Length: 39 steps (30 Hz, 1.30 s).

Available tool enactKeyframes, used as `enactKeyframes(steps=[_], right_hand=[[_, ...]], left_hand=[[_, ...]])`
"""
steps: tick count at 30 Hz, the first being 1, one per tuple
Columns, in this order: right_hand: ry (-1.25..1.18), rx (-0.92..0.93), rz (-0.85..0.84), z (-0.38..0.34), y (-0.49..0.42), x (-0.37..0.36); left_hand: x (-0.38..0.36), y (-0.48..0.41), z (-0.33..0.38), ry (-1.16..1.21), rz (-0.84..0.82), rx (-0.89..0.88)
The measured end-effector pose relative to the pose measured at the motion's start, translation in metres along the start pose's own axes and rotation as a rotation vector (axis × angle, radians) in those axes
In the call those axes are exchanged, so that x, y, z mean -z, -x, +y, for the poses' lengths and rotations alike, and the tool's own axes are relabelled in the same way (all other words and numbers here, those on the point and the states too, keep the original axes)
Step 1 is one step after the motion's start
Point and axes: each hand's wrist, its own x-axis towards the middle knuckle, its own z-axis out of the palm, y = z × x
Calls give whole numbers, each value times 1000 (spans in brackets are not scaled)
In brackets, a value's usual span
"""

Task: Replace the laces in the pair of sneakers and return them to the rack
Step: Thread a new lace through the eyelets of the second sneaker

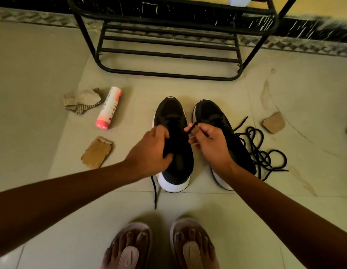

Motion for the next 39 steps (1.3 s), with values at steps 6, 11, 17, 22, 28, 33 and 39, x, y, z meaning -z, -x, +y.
enactKeyframes(steps=[6, 11, 17, 22, 28, 33, 39], right_hand=[[-99, -58, 37, -6, 1, -5], [-141, -18, 46, -5, 4, 0], [-204, 43, 56, -3, 4, 11], [-187, 48, 96, -4, 0, 16], [84, -14, -64, -9, -6, 19], [691, 235, -338, -20, -8, 18], [328, 178, -65, -37, -22, 18]], left_hand=[[-3, -14, 14, -328, 42, -31], [8, -25, 13, -210, 63, -80], [40, -33, -2, -23, 43, 47], [62, -44, -2, -194, -157, 132], [70, -44, 20, 767, -331, 489], [67, -46, 27, 1213, -263, 656], [65, -43, 21, 605, -312, 401]])
